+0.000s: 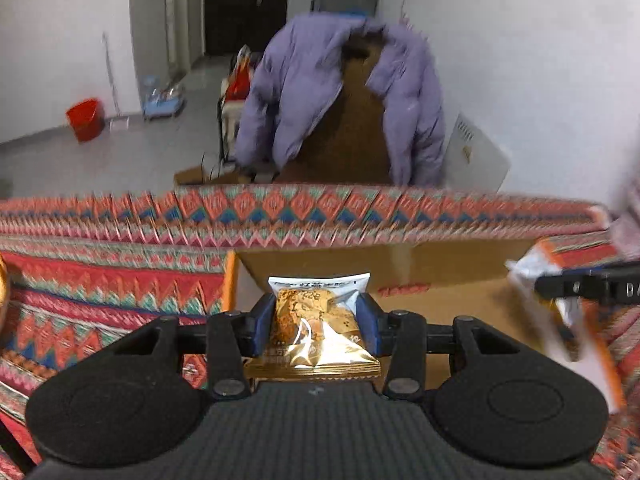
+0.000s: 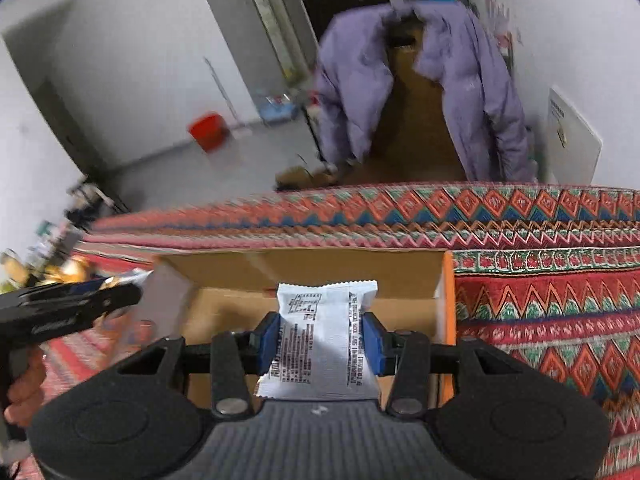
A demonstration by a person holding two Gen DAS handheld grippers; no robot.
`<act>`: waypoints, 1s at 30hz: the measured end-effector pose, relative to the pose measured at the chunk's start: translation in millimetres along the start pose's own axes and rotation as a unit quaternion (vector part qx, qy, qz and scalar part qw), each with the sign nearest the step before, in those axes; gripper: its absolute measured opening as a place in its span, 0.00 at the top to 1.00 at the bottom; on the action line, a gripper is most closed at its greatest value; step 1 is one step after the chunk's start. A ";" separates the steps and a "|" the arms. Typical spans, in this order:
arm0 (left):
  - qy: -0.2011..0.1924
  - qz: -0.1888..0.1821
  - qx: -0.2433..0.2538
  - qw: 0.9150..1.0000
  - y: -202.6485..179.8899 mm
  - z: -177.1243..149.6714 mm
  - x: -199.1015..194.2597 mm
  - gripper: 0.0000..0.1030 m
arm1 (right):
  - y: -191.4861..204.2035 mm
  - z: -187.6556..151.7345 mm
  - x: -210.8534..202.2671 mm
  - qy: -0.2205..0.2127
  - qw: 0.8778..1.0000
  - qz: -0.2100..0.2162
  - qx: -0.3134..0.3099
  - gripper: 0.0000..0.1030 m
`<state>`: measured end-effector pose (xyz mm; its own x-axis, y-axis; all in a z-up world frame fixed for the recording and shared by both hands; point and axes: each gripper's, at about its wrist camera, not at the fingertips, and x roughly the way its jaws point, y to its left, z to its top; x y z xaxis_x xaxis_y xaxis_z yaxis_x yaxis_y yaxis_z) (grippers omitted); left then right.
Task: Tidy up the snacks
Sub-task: 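Carry both packets into the cardboard box and open both grippers, then withdraw both tools from the box back toward the snack pile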
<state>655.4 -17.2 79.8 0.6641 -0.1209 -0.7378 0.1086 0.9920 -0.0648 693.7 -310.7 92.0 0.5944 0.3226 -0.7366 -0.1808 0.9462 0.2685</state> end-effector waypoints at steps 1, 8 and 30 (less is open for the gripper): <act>0.008 0.004 -0.001 1.000 -0.3 -2.3 12.9 0.56 | -0.4 -1.8 9.7 0.005 1.000 -0.019 -0.013 0.58; 0.006 0.002 0.059 0.998 -11.9 -20.2 52.1 0.41 | 15.3 -15.9 46.3 0.013 0.992 -0.074 -0.096 0.50; -0.007 0.001 0.041 0.999 -17.4 0.3 -50.1 0.19 | 44.0 -19.8 -72.2 -0.031 0.996 -0.049 -0.073 0.20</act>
<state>620.4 -28.4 118.1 0.6745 -0.1207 -0.7283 0.1673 0.9859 -0.0084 627.3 -291.8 144.6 0.6616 0.2313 -0.7132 -0.2286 0.9682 0.1020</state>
